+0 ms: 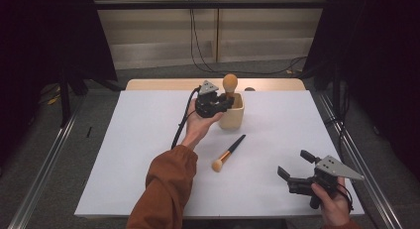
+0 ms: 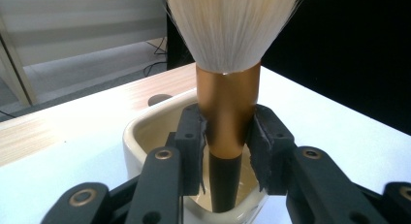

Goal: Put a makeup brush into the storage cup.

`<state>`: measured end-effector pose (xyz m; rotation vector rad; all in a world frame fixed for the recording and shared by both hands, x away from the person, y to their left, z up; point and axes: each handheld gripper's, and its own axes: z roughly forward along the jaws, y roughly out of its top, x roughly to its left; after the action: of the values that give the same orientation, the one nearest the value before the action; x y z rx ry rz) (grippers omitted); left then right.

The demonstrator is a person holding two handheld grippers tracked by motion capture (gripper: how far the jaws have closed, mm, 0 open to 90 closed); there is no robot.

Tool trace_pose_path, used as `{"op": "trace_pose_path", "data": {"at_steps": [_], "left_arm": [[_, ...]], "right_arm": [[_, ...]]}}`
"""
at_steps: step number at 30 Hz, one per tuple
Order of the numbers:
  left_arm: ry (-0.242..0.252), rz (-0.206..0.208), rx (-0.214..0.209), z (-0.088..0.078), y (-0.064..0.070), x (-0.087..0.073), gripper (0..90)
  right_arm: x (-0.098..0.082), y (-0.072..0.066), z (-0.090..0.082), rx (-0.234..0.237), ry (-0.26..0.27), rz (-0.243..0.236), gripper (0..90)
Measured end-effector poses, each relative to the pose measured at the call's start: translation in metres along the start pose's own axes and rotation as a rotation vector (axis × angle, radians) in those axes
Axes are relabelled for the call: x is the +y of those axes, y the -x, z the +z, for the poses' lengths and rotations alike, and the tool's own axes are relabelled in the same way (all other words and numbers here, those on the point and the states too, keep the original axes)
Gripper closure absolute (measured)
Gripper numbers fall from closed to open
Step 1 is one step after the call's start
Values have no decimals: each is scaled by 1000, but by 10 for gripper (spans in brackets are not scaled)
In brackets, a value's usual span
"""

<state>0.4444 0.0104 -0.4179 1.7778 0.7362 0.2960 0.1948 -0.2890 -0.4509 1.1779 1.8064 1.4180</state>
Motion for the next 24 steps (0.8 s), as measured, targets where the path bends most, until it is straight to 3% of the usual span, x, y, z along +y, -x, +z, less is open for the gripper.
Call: {"op": "trace_pose_path", "data": {"at_steps": [5, 10, 24], "left_arm": [[-27, -5, -3, 0, -3, -3, 670], [-13, -13, -8, -1, -3, -7, 632], [6, -15, 17, -10, -5, -5, 391]], "right_arm": [[0, 0, 0, 1, -2, 4, 0], [0, 0, -1, 1, -1, 1, 0], [0, 0, 0, 1, 0, 1, 0]]}}
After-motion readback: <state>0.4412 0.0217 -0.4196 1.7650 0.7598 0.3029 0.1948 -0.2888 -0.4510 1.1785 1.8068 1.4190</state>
